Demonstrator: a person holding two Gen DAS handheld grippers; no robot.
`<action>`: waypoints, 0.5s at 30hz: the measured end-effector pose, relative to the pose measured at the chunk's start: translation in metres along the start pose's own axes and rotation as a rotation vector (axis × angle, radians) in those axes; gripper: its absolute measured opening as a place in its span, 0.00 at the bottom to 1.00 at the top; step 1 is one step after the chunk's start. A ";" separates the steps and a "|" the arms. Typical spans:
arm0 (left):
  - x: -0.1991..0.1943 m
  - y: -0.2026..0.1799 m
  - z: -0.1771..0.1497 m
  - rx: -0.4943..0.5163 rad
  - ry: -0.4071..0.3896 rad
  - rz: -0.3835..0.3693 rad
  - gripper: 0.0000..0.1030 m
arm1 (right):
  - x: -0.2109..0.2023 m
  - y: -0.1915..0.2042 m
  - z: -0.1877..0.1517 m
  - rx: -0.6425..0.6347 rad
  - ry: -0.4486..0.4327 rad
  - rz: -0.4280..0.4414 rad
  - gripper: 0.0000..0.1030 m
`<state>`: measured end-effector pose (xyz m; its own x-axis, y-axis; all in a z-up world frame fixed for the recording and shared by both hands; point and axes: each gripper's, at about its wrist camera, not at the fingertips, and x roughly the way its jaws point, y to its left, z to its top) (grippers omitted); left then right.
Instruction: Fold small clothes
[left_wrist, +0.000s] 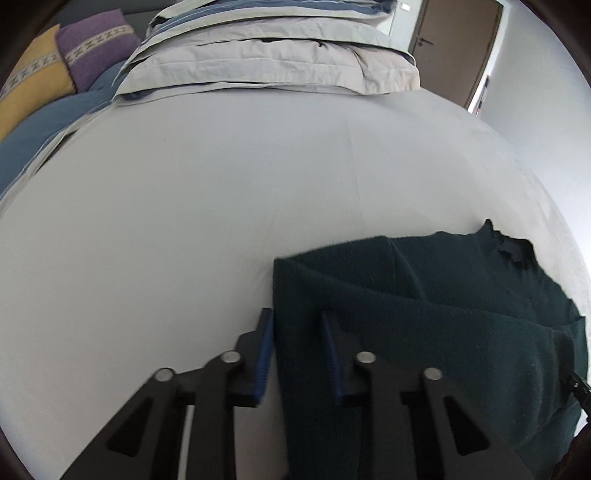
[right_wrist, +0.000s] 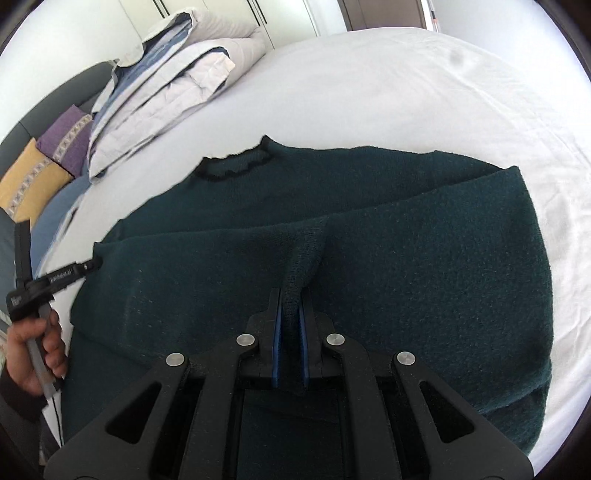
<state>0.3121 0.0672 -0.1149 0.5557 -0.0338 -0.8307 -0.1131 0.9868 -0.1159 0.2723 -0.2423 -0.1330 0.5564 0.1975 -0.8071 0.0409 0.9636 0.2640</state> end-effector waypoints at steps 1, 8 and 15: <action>0.003 0.002 0.001 -0.003 -0.001 -0.003 0.22 | 0.001 -0.001 0.000 0.002 -0.001 -0.008 0.06; 0.010 0.003 0.003 0.035 -0.024 0.010 0.20 | 0.007 -0.015 -0.003 0.119 -0.014 0.038 0.06; -0.040 -0.006 -0.020 0.077 -0.098 0.034 0.21 | -0.017 -0.013 -0.003 0.169 -0.032 0.076 0.17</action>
<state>0.2747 0.0594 -0.0920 0.6312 0.0118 -0.7755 -0.0720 0.9965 -0.0434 0.2600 -0.2580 -0.1242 0.5888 0.2607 -0.7651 0.1347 0.9017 0.4108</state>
